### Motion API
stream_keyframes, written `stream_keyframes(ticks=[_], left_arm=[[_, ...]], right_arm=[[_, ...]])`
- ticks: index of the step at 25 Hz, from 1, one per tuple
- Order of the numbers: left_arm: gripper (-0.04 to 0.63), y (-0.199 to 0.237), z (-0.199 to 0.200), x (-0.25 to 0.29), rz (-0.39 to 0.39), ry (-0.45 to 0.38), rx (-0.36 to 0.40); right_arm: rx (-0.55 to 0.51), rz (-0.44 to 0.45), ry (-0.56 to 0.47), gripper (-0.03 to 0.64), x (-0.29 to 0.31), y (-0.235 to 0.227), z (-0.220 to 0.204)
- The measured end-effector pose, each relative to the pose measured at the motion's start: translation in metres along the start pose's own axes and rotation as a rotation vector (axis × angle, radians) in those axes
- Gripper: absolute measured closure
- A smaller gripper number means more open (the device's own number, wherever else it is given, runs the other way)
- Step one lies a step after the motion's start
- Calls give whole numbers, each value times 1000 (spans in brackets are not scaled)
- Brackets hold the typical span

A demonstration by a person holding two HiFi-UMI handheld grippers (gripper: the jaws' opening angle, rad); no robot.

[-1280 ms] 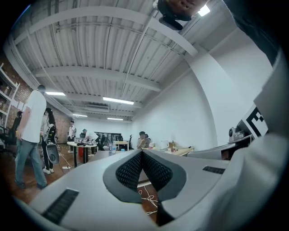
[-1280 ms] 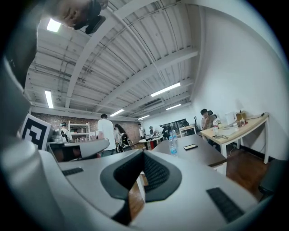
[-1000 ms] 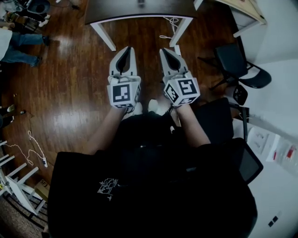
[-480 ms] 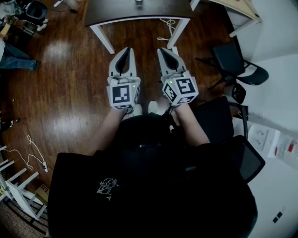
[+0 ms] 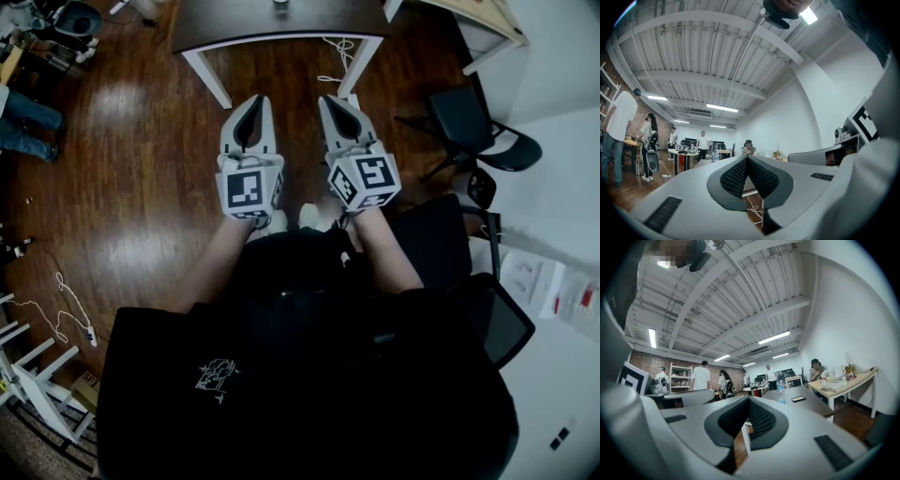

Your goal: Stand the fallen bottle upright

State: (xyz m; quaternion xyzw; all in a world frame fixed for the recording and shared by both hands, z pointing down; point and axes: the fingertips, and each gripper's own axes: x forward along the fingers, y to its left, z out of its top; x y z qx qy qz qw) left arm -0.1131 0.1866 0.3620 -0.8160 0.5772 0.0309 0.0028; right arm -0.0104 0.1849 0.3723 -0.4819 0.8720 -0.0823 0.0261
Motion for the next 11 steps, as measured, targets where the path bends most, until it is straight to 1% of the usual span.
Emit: stream_keyframes(ticks=[11], left_arm=[[604, 3, 0, 6, 2, -1, 1]], right_arm=[[-1, 4, 3, 595, 6, -2, 1]])
